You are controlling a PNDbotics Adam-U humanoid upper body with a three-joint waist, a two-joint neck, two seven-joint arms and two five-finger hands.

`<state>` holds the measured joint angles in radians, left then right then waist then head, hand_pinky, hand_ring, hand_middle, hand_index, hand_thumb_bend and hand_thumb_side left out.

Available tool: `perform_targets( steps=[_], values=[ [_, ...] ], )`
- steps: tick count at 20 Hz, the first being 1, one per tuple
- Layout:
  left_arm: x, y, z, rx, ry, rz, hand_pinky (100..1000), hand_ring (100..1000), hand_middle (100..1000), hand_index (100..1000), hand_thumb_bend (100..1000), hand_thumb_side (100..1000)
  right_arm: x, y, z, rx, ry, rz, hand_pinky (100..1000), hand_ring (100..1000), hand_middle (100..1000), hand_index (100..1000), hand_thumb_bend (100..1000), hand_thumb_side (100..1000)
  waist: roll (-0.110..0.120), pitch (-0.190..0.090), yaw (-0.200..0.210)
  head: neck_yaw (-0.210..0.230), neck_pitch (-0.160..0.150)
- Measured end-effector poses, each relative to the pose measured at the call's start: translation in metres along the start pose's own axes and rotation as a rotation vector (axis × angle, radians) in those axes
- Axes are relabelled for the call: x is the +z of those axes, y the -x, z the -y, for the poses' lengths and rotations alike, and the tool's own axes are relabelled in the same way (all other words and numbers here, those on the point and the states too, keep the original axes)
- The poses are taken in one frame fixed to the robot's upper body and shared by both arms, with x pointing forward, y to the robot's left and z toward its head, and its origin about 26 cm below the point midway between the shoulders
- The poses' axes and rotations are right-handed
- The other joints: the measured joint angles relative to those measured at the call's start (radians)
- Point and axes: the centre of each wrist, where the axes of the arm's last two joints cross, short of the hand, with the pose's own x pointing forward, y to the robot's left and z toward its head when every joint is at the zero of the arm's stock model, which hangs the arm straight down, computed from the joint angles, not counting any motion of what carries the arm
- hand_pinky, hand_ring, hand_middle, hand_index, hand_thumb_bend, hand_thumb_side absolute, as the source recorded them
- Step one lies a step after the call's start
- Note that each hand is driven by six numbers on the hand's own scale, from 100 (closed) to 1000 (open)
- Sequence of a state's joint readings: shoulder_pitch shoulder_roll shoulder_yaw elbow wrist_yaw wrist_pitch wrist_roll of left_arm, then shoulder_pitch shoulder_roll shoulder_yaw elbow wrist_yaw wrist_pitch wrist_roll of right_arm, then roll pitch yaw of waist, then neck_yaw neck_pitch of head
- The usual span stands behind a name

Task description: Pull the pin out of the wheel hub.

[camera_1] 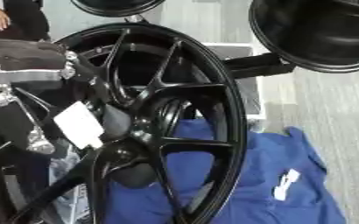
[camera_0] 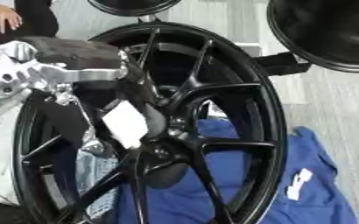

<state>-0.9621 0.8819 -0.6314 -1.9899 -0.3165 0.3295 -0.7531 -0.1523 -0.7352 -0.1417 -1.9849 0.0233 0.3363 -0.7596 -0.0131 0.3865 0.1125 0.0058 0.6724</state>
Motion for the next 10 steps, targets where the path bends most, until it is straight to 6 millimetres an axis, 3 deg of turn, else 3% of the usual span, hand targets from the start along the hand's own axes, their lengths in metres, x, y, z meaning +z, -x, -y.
perform_targets(
  steps=[5, 10],
  values=[
    [-0.0030, -0.0036, -0.0001, 0.012, 0.004, 0.010, 661, 593, 612, 745, 605, 100, 0.0001, 0.0001, 0.0000, -0.001, 0.000, -0.001, 661, 603, 528, 702, 100, 598, 0.000, 0.000, -0.001, 0.000, -0.001],
    [-0.0054, -0.0055, 0.0016, 0.012, 0.026, 0.011, 689, 670, 680, 729, 632, 100, 0.0001, 0.0001, -0.0001, -0.003, 0.000, -0.001, 661, 603, 528, 703, 100, 598, -0.001, 0.001, -0.004, 0.003, -0.006]
  ],
)
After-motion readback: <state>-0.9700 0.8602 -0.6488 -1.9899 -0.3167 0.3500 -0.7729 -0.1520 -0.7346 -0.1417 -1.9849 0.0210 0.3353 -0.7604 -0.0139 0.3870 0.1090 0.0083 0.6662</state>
